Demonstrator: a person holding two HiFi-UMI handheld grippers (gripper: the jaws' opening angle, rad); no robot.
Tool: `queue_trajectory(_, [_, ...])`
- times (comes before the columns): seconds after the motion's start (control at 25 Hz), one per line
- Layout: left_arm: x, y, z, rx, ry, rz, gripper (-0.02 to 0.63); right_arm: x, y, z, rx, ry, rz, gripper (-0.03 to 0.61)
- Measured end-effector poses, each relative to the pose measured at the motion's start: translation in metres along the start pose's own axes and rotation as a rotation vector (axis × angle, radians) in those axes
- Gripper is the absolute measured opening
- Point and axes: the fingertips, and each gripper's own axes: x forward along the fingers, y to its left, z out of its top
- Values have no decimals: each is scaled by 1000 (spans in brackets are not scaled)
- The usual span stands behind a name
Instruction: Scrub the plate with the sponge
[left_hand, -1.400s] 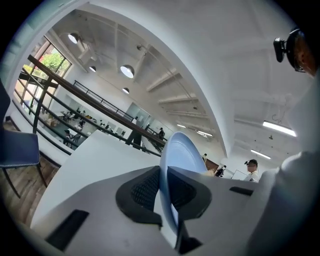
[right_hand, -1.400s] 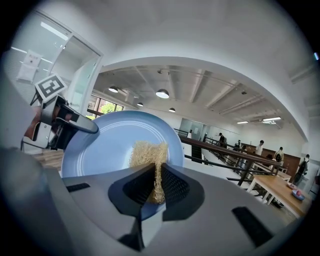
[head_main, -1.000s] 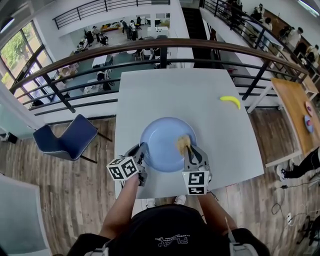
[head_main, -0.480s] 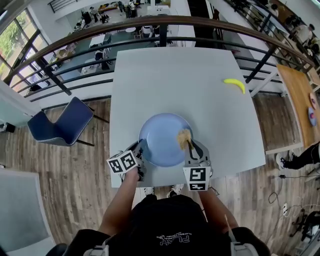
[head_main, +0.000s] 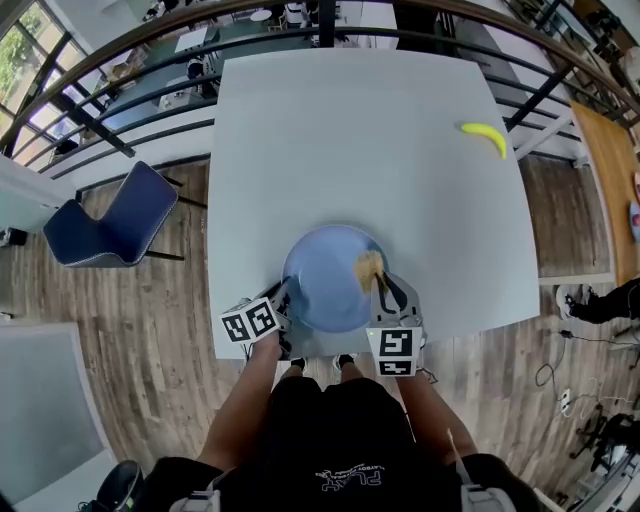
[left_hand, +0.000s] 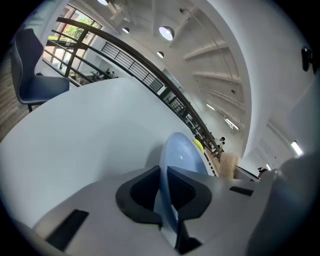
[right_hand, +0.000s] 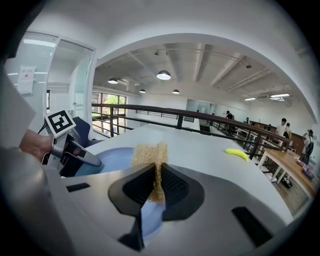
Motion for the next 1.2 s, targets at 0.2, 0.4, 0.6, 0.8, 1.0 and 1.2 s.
queue_trajectory(0.2, [5,10,-20,-28,38,30,35,6,0,-17,20,34,9,41])
queue_trajectory(0.4, [12,18,-27,-63,48,47,41,11,-1,-24,28,47,20,41])
queue_trajectory(0.6, [17,22,-32,-58,77,60,41,15,0,-25,30,48,31,41])
queue_trajectory(0.8, [12,18,-37,-34,94,75,98,13,4,-19,29,44,33,41])
queue_trajectory(1.0, [-2,26,-29,49,75,164,173,14,10,-15,26,32,37,41])
queue_trajectory(1.2, [-19,28,-12,87,20,177,175,14,18,-8,17,8,50,41])
